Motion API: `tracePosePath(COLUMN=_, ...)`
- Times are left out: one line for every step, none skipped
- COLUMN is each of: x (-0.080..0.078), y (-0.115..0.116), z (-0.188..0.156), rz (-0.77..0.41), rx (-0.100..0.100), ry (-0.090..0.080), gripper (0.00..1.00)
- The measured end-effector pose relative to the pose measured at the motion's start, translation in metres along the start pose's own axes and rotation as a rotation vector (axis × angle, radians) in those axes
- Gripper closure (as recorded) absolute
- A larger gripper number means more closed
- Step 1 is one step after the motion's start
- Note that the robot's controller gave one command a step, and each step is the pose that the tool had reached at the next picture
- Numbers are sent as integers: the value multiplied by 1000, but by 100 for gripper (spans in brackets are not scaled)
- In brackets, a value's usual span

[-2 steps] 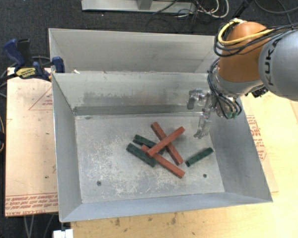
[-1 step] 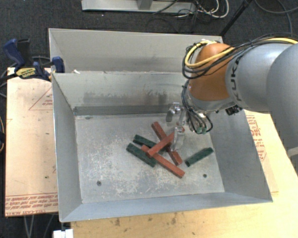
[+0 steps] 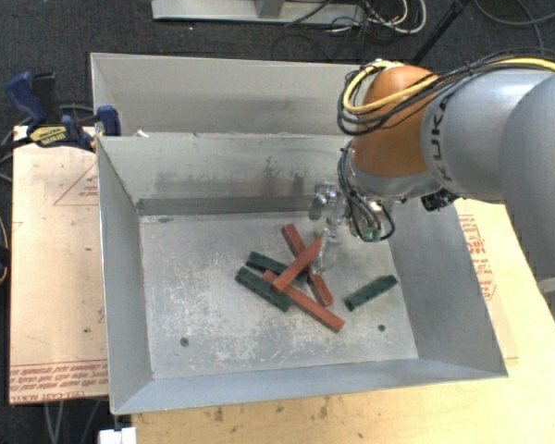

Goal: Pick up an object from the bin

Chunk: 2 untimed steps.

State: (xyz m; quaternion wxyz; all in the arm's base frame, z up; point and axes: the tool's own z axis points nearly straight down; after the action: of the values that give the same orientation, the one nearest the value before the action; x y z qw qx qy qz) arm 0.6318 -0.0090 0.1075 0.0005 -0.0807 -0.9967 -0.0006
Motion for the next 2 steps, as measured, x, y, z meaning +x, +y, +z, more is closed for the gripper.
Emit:
tracePosePath(x=-4, y=0, z=-36, rz=-8, rx=0, ry=-8, gripper=0)
tracePosePath(x=-8, y=8, z=26, rz=77, rx=-2, ry=-5, gripper=0)
